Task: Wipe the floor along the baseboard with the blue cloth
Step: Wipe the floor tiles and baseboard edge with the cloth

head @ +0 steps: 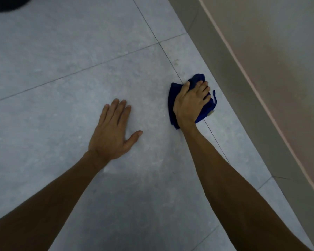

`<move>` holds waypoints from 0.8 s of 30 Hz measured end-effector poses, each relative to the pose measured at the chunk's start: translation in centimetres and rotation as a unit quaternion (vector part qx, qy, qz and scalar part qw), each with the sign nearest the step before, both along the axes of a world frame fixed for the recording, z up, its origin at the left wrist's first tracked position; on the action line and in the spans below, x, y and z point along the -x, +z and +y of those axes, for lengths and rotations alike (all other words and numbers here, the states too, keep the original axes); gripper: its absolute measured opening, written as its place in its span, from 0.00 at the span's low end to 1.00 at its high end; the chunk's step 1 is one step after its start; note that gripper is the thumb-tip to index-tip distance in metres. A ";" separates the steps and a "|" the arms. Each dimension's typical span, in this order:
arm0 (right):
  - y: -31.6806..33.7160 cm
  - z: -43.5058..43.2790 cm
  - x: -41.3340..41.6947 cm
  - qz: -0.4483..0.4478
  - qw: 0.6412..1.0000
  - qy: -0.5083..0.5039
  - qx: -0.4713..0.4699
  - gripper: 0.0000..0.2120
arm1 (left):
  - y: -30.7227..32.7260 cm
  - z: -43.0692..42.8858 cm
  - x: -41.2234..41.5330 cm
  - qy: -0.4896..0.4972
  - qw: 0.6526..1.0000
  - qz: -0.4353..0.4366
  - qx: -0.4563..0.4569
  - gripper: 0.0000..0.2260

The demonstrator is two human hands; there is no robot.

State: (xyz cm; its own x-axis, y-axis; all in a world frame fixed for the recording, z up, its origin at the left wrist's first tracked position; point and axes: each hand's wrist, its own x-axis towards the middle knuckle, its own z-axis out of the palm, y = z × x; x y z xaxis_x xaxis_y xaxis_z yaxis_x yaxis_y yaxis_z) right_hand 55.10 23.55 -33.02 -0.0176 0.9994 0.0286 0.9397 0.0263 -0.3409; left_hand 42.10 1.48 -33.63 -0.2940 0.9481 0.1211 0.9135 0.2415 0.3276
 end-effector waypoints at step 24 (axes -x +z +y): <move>0.4 3.0 1.2 -0.137 0.926 0.352 -0.003 0.42 | -0.2 0.0 1.0 0.086 0.996 -0.009 -0.019 0.35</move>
